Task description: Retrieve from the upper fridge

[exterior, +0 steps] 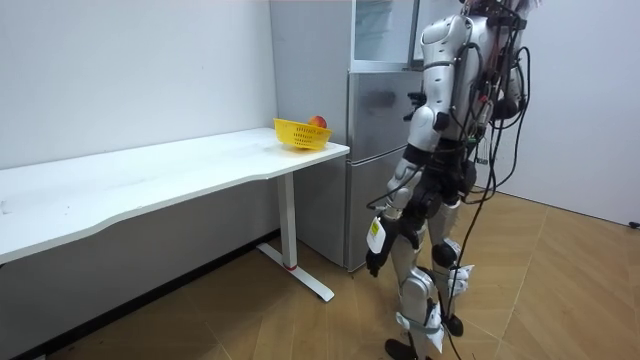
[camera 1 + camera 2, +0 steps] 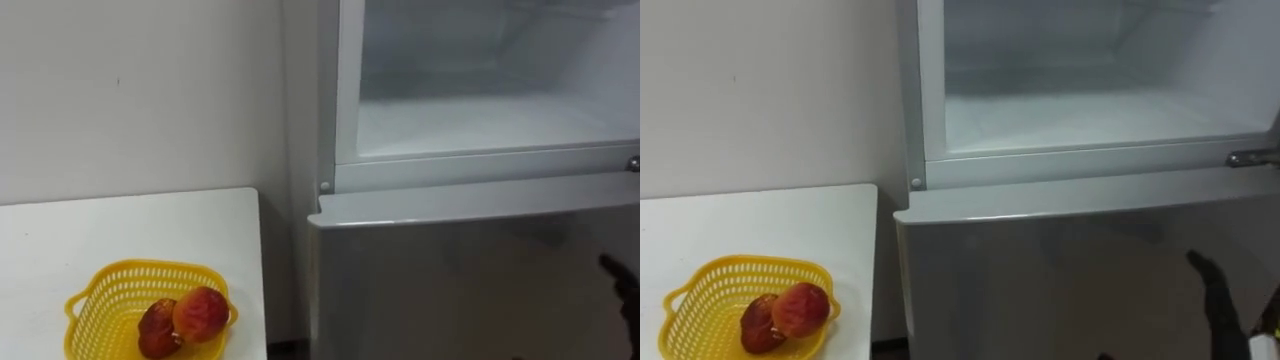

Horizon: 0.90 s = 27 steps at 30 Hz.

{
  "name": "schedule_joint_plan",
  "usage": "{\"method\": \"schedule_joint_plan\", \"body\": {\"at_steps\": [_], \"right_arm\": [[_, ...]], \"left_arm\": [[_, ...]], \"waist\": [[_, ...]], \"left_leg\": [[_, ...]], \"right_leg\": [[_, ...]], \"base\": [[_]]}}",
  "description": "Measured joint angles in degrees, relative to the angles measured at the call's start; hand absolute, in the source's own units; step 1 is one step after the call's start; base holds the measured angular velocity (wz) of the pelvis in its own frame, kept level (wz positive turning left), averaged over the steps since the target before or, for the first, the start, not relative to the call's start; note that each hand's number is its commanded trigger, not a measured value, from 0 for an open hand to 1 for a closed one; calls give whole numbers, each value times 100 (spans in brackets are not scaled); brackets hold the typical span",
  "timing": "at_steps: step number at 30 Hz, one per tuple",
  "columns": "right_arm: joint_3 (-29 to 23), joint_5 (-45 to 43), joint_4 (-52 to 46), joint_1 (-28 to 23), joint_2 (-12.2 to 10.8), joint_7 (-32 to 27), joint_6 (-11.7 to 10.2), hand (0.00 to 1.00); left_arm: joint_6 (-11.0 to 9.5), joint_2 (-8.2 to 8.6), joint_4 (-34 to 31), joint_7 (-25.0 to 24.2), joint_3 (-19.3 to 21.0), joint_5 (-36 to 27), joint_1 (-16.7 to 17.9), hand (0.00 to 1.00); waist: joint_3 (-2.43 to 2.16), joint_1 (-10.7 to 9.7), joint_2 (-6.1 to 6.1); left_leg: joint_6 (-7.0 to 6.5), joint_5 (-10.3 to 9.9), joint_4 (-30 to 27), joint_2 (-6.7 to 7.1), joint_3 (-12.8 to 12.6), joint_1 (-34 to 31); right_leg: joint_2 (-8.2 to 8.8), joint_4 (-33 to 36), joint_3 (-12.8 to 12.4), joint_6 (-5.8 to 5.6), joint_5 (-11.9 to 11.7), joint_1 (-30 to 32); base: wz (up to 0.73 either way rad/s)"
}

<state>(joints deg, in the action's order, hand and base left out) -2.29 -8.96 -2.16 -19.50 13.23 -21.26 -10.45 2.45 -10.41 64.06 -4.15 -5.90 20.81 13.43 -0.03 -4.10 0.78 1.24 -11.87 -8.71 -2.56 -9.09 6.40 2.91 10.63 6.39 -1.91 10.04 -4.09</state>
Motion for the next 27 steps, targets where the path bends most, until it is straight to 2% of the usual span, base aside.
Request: {"method": "schedule_joint_plan", "body": {"at_steps": [3,5,9,11,13,14,16,19,23,27], "right_arm": [[4,263,321,-17,-4,158,253,0],[2,440,538,-26,-4,142,260,0],[60,456,1475,-23,-41,145,294,0],[119,521,2056,-9,-146,147,309,0],[122,715,2664,9,-323,199,522,0],[120,767,2795,22,-350,246,559,0],[113,880,3595,191,-395,411,588,0],[110,1003,4779,559,-432,687,714,0],[103,1113,5492,652,-452,993,892,0],[103,1142,6215,804,-469,1369,997,0]], "left_arm": [[51,-1,-6,1,4,-1,3,0],[129,0,-63,7,4,5,35,0],[162,-1,-256,18,27,12,95,0],[243,-1,-348,35,32,1,94,0],[289,6,-361,97,29,-3,88,0],[317,5,-371,101,31,-1,78,0],[433,15,-381,102,86,16,-40,0],[472,21,-371,117,147,11,-88,0],[488,31,-498,120,198,128,-89,0],[510,113,-496,119,577,140,-65,0]], "waist": [[3,-24,-22],[-7,-41,-30],[-22,-39,-18],[-27,-27,-8],[-29,-24,-11],[-30,-31,-17],[-26,-19,-15],[-13,-26,-10],[2,-3,-23],[4,85,-31]], "left_leg": [[0,-4,1,1,-3,-16],[0,-4,-4,1,5,-7],[0,-3,-7,6,43,-31],[0,-3,-7,6,54,-33],[0,-3,-13,13,75,-31],[0,-3,-13,15,82,-31],[0,-3,-12,20,114,15],[0,-3,-9,20,139,89],[2,-4,-11,25,163,86],[2,-4,-11,26,198,105]], "right_leg": [[2,2,-2,-2,2,26],[-1,-5,-6,-3,4,1],[1,-19,12,-3,3,-5],[0,-44,22,-3,3,-23],[4,-92,38,-3,1,-59],[9,-100,60,-3,1,-66],[14,-120,98,-4,2,-125],[14,-189,127,-4,0,-258],[22,-202,167,-13,19,-253],[16,-204,171,-14,24,-289]], "base": [[0],[0],[5],[5],[4],[8],[7],[4],[6],[2]]}}
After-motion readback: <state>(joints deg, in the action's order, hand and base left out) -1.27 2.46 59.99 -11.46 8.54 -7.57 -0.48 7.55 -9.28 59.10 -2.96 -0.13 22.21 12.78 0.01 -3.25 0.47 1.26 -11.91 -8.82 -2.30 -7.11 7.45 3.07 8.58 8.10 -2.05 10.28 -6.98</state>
